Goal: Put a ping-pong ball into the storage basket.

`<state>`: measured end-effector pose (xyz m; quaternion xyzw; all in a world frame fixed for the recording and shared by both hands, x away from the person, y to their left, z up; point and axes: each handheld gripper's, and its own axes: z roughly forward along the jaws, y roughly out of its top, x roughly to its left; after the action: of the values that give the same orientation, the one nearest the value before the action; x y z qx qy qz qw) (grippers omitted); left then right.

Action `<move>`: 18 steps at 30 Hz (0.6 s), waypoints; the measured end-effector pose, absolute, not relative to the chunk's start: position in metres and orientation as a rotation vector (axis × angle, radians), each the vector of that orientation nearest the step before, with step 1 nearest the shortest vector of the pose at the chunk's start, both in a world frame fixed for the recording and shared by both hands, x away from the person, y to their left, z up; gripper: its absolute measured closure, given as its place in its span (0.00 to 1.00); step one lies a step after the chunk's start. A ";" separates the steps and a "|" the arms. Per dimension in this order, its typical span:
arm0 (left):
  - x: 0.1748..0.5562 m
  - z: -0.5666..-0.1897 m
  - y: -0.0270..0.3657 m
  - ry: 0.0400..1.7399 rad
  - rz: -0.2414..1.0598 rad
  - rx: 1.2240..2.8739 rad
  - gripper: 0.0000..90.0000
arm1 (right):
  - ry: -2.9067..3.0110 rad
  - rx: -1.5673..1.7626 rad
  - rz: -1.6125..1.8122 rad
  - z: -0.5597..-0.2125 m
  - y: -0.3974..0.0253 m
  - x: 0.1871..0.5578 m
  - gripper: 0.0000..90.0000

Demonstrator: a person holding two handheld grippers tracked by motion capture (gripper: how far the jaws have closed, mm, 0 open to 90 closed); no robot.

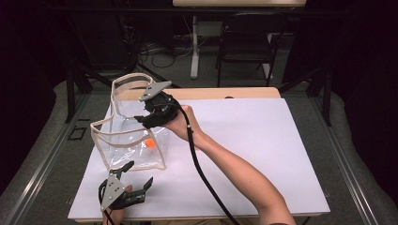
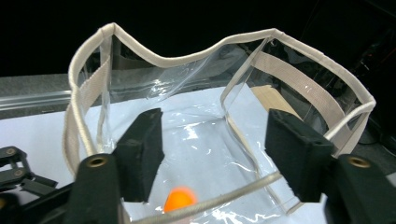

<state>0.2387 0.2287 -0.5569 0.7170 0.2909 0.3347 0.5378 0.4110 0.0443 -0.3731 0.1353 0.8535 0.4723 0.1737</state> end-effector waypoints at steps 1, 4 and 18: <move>0.239 -0.557 0.229 0.692 0.796 1.706 0.17 | 2.419 0.389 1.345 -0.373 0.043 0.411 0.33; 0.239 -0.557 0.228 0.689 0.796 1.707 0.17 | 2.419 0.390 1.377 -0.371 0.036 0.410 0.24; 0.239 -0.557 0.228 0.691 0.798 1.706 0.17 | 2.443 0.391 1.404 -0.375 0.012 0.400 0.04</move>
<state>0.2391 0.2278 -0.5568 0.7169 0.2904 0.3354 0.5379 0.4004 0.0124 -0.3753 0.1360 0.8494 0.4880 0.1479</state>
